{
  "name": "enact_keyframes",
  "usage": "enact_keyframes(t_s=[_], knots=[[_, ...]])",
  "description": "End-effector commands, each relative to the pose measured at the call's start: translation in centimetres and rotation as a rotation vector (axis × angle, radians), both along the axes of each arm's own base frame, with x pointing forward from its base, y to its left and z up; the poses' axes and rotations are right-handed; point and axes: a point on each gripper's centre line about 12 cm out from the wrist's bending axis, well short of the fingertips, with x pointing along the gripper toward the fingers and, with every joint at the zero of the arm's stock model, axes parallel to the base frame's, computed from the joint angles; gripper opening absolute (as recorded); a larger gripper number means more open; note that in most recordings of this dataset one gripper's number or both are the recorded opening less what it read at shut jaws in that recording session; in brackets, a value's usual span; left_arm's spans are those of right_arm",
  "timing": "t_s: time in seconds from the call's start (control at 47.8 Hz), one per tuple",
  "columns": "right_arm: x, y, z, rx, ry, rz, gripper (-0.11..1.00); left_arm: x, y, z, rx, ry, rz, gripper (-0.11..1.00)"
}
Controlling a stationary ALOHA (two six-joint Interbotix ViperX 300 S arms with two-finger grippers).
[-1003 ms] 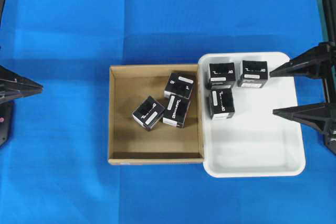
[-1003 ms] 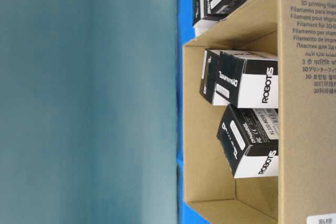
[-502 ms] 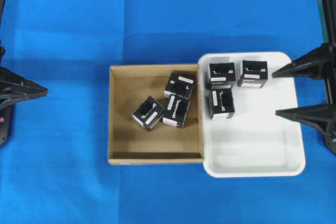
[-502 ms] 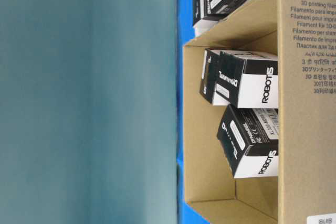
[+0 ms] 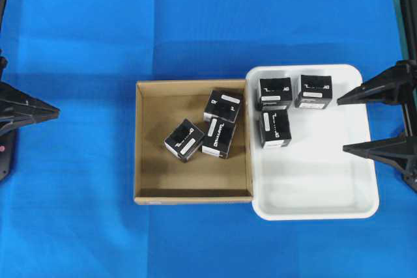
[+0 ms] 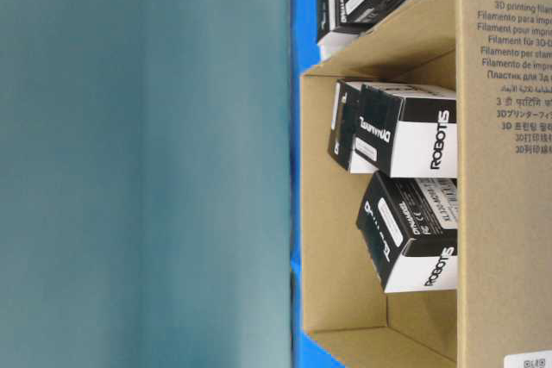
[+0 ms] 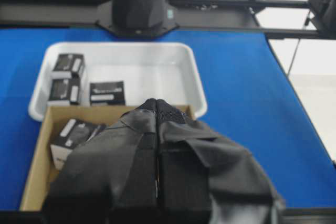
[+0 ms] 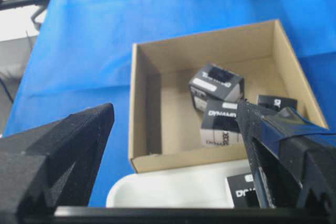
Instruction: Pick a box that is randomly placed inside the cardboard box.
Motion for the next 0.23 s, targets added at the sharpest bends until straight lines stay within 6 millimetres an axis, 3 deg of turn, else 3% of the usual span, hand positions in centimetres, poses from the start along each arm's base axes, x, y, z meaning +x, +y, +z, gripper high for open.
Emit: enact_keyframes(t_s=[0.0,0.209], knots=[[0.11,0.0,0.18,-0.001,-0.003,0.0,0.95,0.21,-0.01,0.44,-0.001,-0.012,0.0,-0.07],[0.13,-0.32,-0.4,0.001,0.012,-0.018,0.94,0.25,-0.04,0.31,0.009,-0.01,-0.002,-0.07]])
